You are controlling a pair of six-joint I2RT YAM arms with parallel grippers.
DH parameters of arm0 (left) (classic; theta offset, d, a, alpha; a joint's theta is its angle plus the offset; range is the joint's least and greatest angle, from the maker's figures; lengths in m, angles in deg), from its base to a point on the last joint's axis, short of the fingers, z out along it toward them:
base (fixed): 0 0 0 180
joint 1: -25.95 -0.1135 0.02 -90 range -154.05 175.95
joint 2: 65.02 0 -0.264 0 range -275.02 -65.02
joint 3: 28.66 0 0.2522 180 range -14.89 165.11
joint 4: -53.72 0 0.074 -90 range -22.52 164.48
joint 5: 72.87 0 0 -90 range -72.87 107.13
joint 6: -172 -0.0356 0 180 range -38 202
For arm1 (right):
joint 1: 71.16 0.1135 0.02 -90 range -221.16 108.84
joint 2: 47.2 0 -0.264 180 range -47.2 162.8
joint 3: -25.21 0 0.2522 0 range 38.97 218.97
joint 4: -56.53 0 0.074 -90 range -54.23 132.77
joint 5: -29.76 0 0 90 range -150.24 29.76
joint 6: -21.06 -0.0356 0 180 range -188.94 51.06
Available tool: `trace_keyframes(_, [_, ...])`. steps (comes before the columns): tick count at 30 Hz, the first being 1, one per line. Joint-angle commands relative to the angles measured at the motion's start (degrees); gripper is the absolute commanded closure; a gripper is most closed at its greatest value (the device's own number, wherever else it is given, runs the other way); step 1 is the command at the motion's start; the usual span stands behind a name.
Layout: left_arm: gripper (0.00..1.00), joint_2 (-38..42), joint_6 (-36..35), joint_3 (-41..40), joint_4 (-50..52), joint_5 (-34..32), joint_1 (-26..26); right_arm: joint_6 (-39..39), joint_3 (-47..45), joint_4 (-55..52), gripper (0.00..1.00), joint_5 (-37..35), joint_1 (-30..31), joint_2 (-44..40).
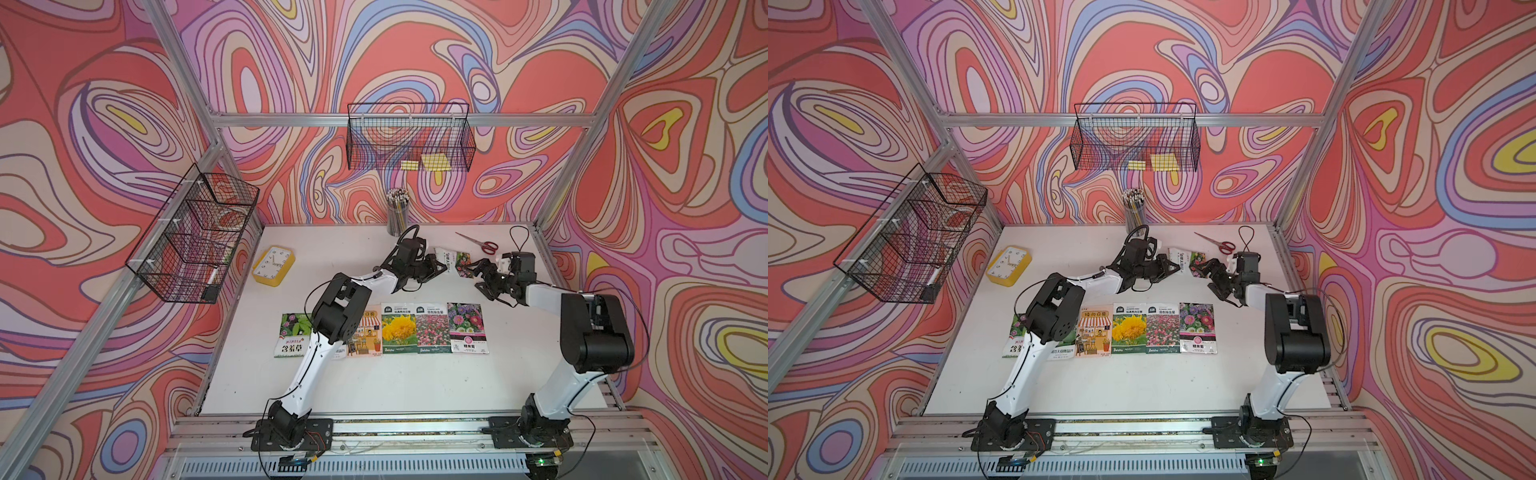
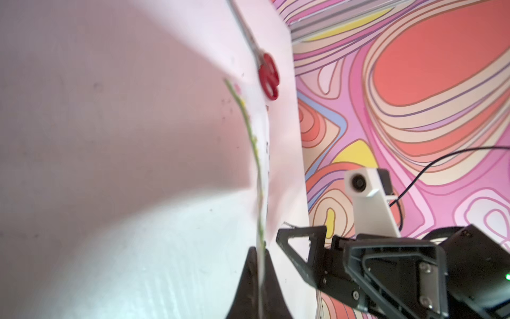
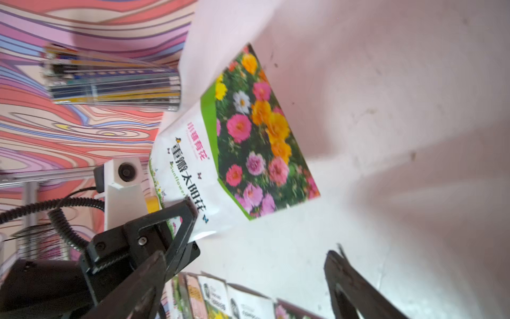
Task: Arrange the seed packets in a row
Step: Pick up the seed packet from the center of the board.
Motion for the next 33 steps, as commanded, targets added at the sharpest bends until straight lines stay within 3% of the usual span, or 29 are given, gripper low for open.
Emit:
trace_keyframes(1, [1.00, 5.5, 1.9, -5.7, -14.7, -9.9, 2.9, -10.5, -5.8, 13.7, 0.11, 1.5, 0.9, -4.4])
trace_keyframes(6, [1.00, 9.1, 5.0, -14.6, -25.6, -19.8, 6.8, -18.4, -11.4, 26.2, 0.17, 0.5, 4.4, -8.0])
trace_keyframes(11, [1.00, 11.0, 6.0, -17.8, -29.2, -23.3, 9.6, -20.5, -13.8, 31.2, 0.29, -2.0, 6.0, -10.7])
trace_keyframes(13, [1.00, 11.9, 5.8, -18.6, -28.8, -23.8, 10.2, -21.3, -15.1, 33.3, 0.41, -2.6, 6.2, -12.0])
trace_keyframes(15, [1.00, 12.7, 5.8, -19.5, -29.0, -24.5, 10.6, -20.9, -16.0, 32.6, 0.61, -3.1, 6.2, -13.5])
trace_keyframes(18, [1.00, 13.5, 6.2, -20.6, -29.2, -24.3, 10.7, -18.9, -16.5, 28.1, 0.99, -3.6, 6.2, -16.0])
trace_keyframes(21, [1.00, 14.1, 6.9, -20.9, -29.0, -22.7, 10.7, -16.2, -16.9, 23.7, 1.00, -4.8, 6.2, -17.9])
trace_keyframes(22, [0.85, 14.6, 6.9, -21.0, -28.7, -21.6, 10.6, -14.9, -16.8, 22.3, 1.00, -5.0, 6.2, -18.6])
trace_keyframes(23, [0.63, 15.3, 6.7, -21.4, -28.0, -20.3, 10.5, -13.0, -16.4, 20.3, 1.00, -5.0, 6.2, -19.3])
trace_keyframes(25, [0.05, 17.1, 5.5, -22.2, -25.3, -16.4, 9.7, -7.6, -15.0, 14.1, 1.00, -4.8, 6.1, -21.3])
trace_keyframes(26, [0.01, 18.3, 4.4, -23.3, -24.4, -14.4, 8.9, -4.3, -13.9, 10.1, 1.00, -4.2, 6.1, -22.4])
trace_keyframes(31, [0.01, 23.7, -1.6, -28.5, -18.2, -3.3, 1.1, 6.5, -12.7, -2.8, 1.00, 0.8, 6.0, -27.8])
trace_keyframes(33, [0.01, 23.3, -3.4, -27.1, -16.0, 5.6, -2.6, 8.2, -13.6, -4.5, 1.00, 5.3, 6.1, -28.8])
